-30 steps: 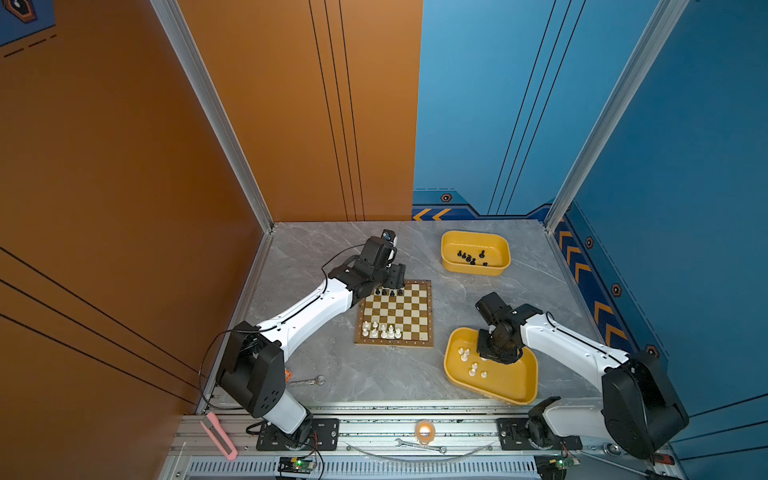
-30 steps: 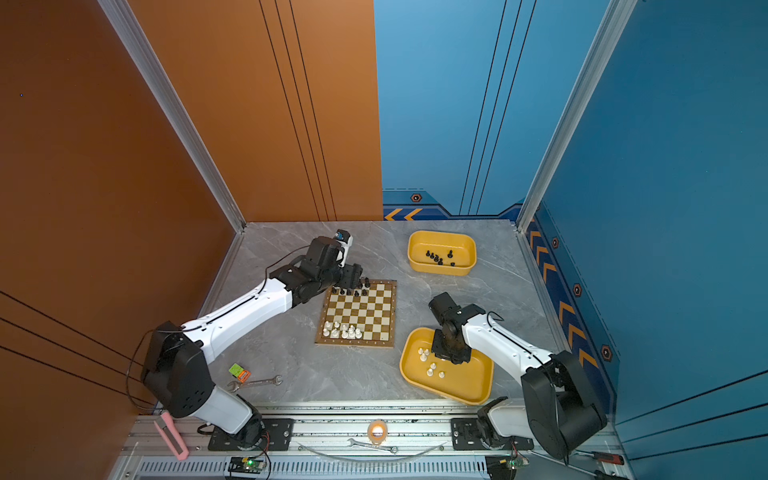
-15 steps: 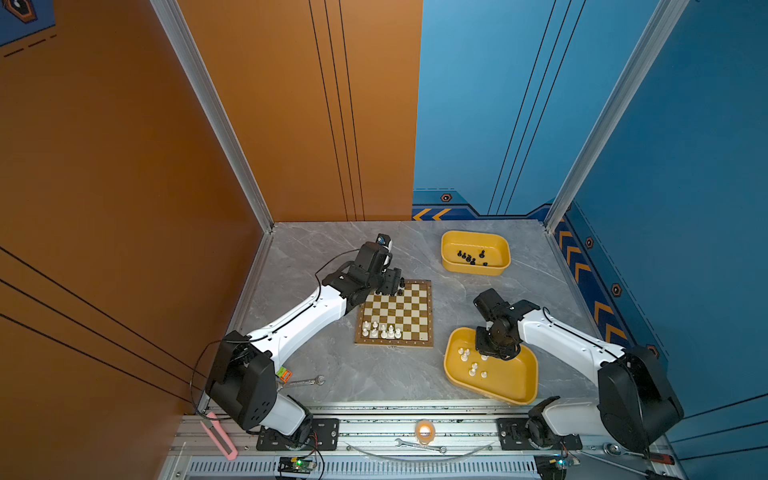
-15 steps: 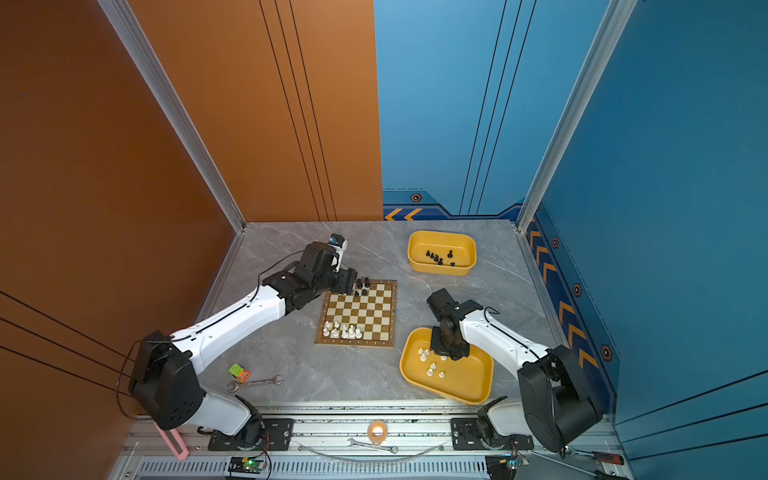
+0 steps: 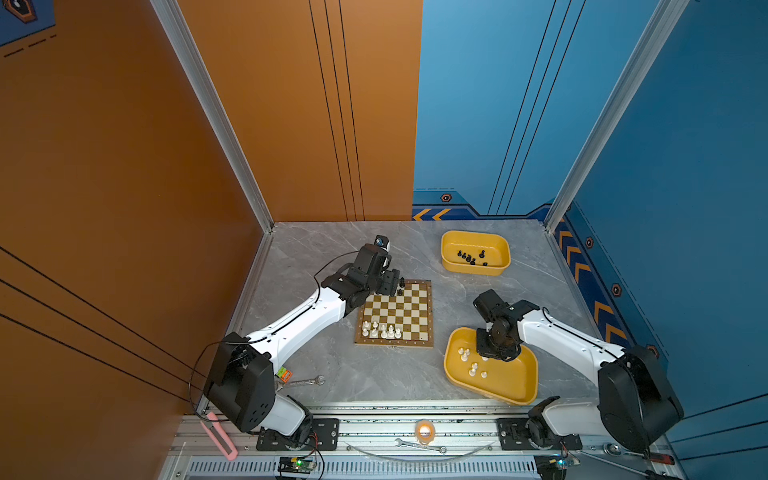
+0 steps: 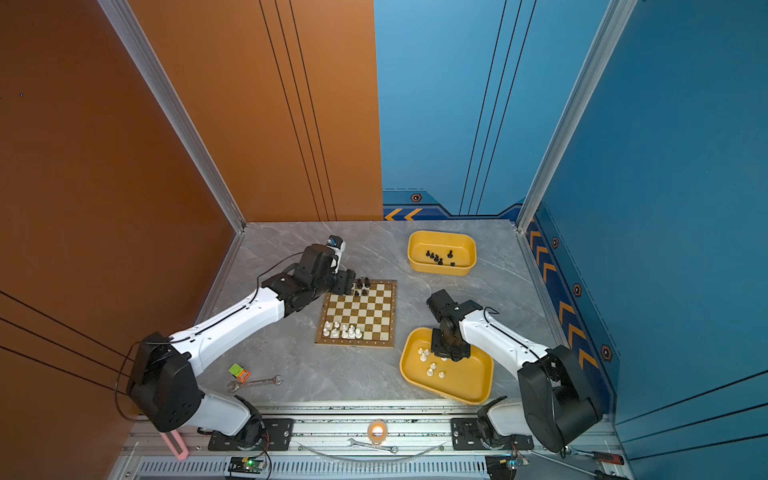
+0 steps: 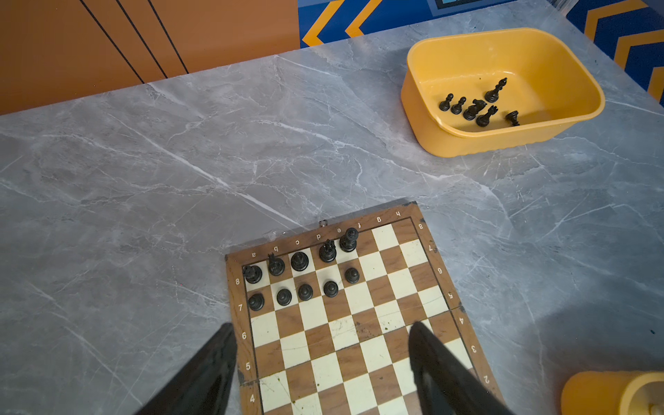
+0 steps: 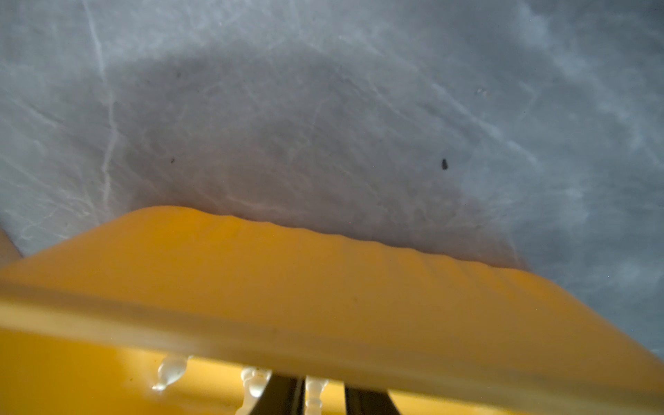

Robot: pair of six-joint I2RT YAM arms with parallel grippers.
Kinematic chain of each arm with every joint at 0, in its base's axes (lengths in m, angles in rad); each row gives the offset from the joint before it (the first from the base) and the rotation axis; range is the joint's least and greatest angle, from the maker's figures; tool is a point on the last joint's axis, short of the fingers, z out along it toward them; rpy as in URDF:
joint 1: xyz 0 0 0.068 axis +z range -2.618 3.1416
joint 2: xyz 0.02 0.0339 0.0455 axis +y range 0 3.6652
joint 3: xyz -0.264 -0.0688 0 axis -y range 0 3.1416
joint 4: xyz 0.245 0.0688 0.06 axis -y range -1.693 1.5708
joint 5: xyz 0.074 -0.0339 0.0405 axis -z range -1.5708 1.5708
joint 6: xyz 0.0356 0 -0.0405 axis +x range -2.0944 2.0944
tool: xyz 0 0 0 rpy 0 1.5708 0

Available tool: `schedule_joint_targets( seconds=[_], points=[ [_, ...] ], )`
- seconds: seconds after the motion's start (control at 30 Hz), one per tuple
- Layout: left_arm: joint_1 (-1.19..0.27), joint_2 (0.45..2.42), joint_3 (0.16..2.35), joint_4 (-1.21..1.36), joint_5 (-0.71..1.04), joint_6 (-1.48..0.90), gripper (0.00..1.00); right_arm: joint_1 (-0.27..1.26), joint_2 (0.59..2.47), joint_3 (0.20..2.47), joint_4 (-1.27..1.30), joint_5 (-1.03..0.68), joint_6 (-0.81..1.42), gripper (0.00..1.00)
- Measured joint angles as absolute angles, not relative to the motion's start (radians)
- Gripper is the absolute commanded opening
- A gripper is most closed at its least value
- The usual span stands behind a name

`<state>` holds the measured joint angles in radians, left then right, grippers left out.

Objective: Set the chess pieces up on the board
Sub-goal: 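Close the right gripper around a white pawn in the tub, then lift the white pawn over the board while the left gripper draws back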

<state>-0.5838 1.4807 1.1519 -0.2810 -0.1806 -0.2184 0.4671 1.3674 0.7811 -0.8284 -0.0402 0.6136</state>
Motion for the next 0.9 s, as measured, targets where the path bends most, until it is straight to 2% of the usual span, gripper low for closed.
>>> schedule_joint_targets(
  seconds=[0.53,0.9],
  points=[
    [-0.595,1.470,1.150,-0.281,-0.203,-0.229,0.77,0.468,1.401,0.800,-0.830,-0.022,0.572,0.00],
    [-0.596,1.388,1.110,-0.281,-0.231,-0.228,0.79,0.469,1.401,0.952,-0.935,-0.002,0.564,0.00]
  ],
)
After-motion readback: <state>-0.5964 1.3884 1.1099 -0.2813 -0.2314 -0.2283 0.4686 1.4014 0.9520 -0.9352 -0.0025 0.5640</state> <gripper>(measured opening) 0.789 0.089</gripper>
